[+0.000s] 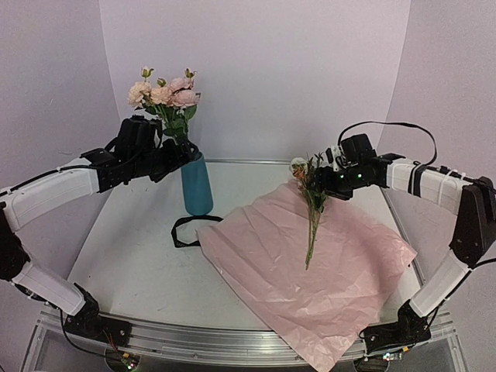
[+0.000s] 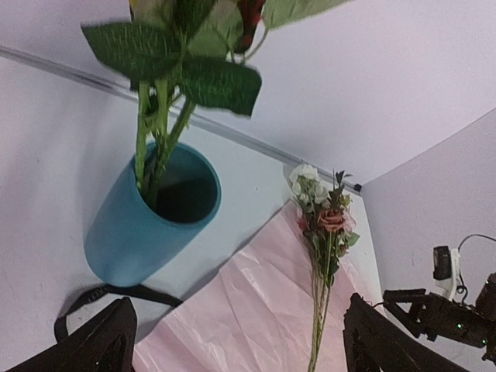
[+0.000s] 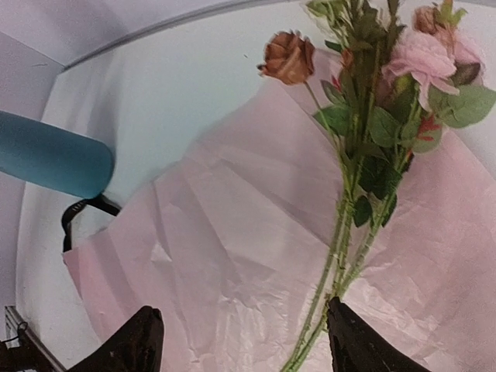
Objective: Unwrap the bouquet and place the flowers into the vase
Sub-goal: Insert the fake flower into the vase.
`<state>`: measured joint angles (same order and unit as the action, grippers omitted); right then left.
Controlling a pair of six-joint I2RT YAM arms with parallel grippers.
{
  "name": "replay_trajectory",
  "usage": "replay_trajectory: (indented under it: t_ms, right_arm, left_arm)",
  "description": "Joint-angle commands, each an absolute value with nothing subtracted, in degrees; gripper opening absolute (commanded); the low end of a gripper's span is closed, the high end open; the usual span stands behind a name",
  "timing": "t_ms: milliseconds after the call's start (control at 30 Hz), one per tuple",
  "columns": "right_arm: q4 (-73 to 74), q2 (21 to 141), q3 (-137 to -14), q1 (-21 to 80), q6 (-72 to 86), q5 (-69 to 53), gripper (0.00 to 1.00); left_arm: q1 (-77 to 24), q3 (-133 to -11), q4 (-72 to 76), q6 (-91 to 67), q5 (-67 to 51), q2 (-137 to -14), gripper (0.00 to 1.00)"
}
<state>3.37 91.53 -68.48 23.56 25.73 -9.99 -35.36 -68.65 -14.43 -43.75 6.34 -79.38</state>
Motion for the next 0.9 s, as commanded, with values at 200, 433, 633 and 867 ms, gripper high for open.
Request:
replay_trajectory:
  t_ms: [200, 433, 633, 867]
  right_arm:
    - [8.1, 96.1, -64.5, 22.5, 26.6, -5.0, 0.53]
    - [8.2, 102.3, -68.7, 22.4, 24.2, -3.6, 0.30]
    - [8.3, 107.0, -73.3, 22.2, 23.4, -2.7, 0.26]
    - [8.3, 110.9, -77.2, 21.4, 22.9, -2.5, 0.24]
  left_arm:
    - [-44.3, -70.0, -14.7, -47.4, 2.2, -83.1, 0.95]
    - [-45.6, -72.8, -14.4, -47.3, -3.8, -87.2, 0.95]
    - [-45.8, -74.6, -14.4, -45.7, -5.1, -88.4, 0.94]
    - [-45.8, -76.5, -14.5, -43.5, -5.8, -89.3, 0.94]
